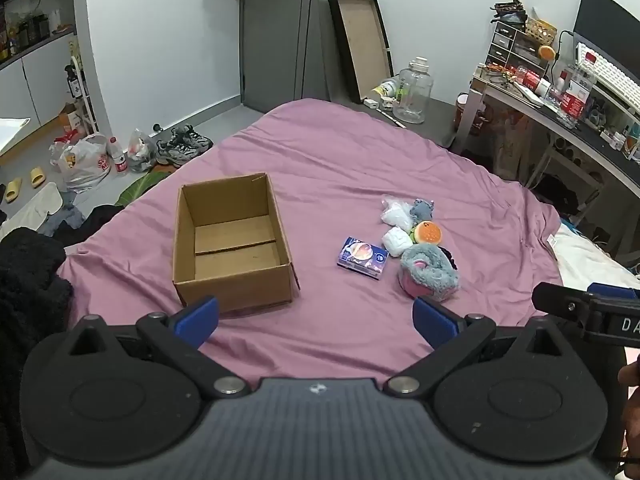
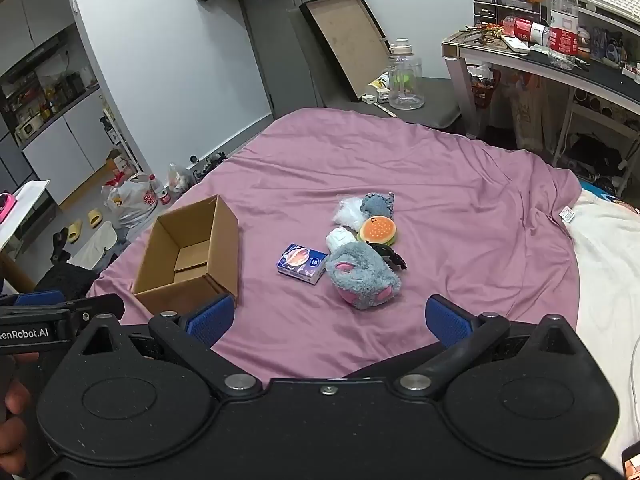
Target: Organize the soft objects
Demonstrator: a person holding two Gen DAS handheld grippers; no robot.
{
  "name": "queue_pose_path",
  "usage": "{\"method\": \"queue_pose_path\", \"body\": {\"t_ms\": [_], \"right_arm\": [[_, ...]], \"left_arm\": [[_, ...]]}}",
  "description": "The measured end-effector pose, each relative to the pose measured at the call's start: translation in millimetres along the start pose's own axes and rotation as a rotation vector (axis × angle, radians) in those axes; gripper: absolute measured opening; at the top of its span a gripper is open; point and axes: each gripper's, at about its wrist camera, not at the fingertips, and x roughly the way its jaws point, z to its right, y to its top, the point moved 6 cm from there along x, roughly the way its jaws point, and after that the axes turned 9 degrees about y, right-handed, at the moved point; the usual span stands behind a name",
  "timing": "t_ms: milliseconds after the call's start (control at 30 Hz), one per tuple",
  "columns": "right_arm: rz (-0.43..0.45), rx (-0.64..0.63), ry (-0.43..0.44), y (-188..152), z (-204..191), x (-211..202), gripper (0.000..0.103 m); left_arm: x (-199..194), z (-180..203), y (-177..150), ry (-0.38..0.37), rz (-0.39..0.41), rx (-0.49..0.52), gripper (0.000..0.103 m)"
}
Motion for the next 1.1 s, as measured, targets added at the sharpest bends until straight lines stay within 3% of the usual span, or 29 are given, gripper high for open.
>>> {"method": "queue_pose_path", "body": {"t_ms": [1100], "right_arm": [[0.006, 0.007, 0.0, 0.2, 0.8, -0.1, 0.103]], "left_arm": [[2.4, 0.3, 2.7, 0.004, -0.019, -0.004, 0.102]]}}
